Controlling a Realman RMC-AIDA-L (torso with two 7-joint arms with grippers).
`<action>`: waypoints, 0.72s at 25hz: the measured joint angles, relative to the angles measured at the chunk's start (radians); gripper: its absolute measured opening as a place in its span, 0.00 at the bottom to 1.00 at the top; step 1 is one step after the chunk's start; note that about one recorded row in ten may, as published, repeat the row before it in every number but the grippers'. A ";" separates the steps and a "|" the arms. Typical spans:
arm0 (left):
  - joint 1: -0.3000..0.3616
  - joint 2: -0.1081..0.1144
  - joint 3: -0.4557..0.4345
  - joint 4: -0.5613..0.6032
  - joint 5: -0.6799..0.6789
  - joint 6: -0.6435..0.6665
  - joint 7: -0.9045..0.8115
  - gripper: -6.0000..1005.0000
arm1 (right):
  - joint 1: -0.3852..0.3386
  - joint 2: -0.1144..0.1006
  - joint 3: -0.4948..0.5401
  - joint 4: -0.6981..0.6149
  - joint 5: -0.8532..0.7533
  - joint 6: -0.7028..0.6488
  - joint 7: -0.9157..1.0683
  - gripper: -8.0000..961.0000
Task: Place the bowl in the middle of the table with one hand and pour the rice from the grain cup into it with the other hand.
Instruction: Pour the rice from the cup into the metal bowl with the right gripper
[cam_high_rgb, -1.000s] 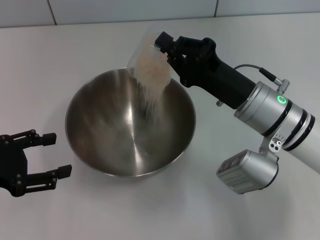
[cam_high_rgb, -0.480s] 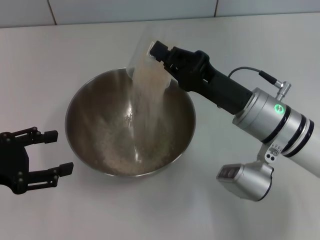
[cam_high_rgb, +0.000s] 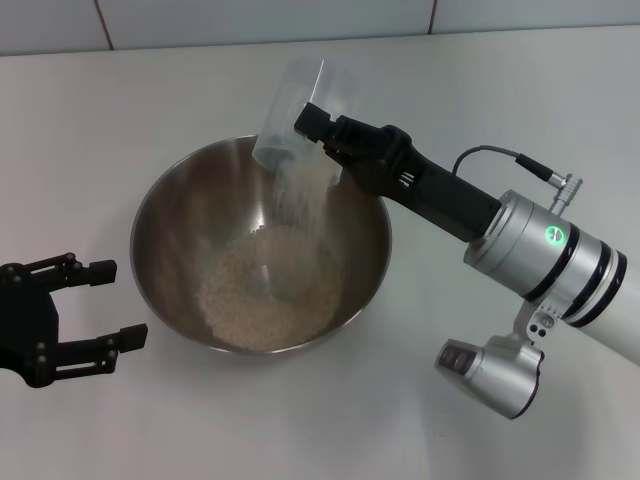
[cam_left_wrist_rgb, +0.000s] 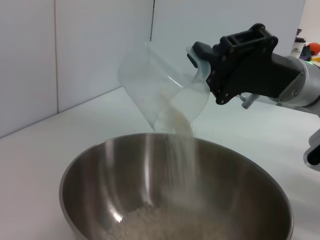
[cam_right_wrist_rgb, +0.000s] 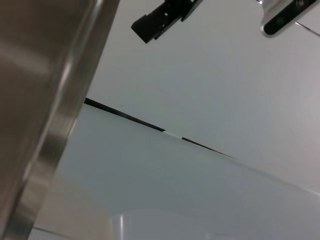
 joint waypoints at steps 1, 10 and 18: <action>0.000 0.000 0.000 0.000 0.000 0.000 0.000 0.81 | 0.000 0.000 0.001 0.000 -0.002 0.000 -0.001 0.03; 0.000 0.000 0.000 0.000 -0.001 0.002 0.000 0.81 | -0.005 0.000 -0.005 0.015 -0.004 -0.002 -0.005 0.03; 0.000 0.000 0.000 0.001 0.000 0.003 0.000 0.81 | -0.011 -0.002 -0.005 0.027 -0.008 -0.011 0.009 0.03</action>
